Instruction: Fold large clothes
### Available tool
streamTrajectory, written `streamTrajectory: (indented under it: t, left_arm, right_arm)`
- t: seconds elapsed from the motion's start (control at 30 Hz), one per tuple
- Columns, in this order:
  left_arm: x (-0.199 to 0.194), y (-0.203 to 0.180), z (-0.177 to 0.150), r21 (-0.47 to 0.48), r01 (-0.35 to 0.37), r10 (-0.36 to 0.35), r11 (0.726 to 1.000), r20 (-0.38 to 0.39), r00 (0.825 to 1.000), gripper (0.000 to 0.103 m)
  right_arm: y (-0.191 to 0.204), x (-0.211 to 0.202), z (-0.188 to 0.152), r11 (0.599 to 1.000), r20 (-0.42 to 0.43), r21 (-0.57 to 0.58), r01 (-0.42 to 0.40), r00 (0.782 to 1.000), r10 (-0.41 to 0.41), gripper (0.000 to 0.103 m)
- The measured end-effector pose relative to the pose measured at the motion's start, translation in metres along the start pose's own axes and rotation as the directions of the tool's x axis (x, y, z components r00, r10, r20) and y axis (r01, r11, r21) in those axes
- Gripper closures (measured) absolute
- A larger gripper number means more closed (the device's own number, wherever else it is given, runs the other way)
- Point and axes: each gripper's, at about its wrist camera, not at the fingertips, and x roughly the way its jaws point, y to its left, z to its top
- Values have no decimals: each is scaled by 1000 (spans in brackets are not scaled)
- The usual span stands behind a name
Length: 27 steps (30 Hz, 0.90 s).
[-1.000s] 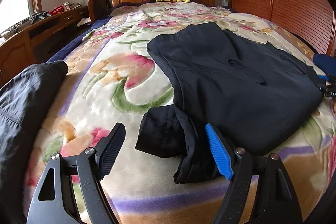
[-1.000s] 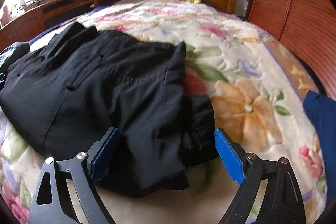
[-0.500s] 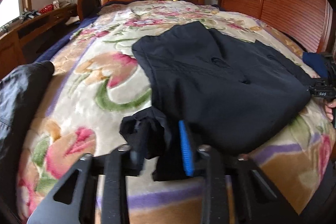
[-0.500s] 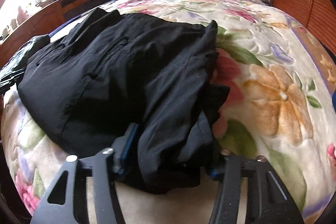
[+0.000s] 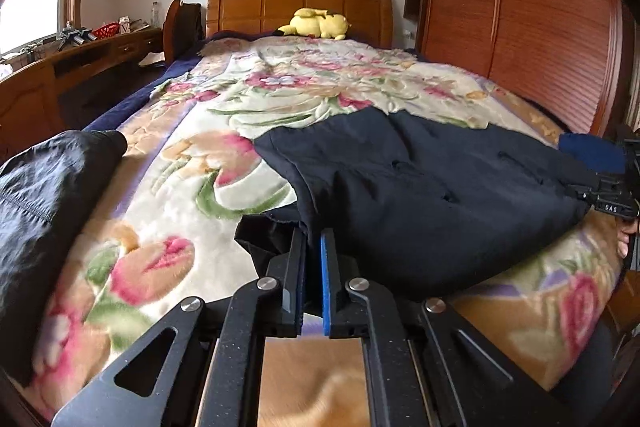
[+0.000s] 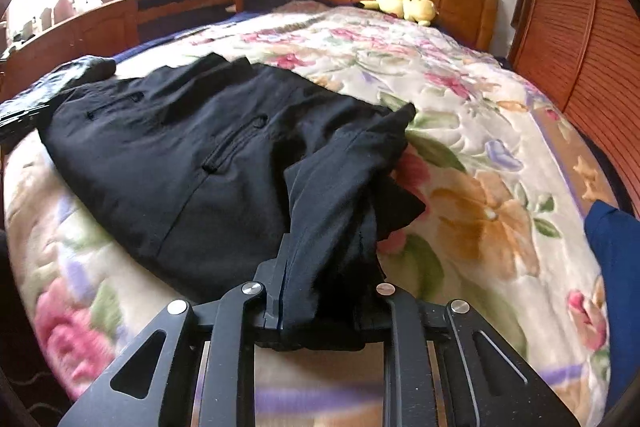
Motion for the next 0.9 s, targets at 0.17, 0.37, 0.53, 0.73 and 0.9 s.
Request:
streamTrajectory:
  t: [0.17,0.37,0.53,0.73,0.9]
  left_arm:
    - [-23,-8,-20,-4,17,-17,1000,16,1000,96]
    - [-24,-6,-36,-11,19,-18,1000,32,999,96]
    - [-24,-7,-39,-10,17,-16,1000,50,999,96]
    - [-24,-6,-42,-17,31,-30,999,52,998,96]
    - [-24,-6,-43,-11,27,-26,1000,52,998,96]
  right_arm:
    - [-4,-28,-25,999,3,39,-31,1000,31,82]
    - [0,-39,-37,997,-35,62,35,999,-33,70]
    - [-3,-53,-27,989,-19,114,92,996,-91,54]
    - [5,-62,-8,980,24,135,148,988,-152,27]
    - [-4,-39,15,982,17,144,126,991,-130,27]
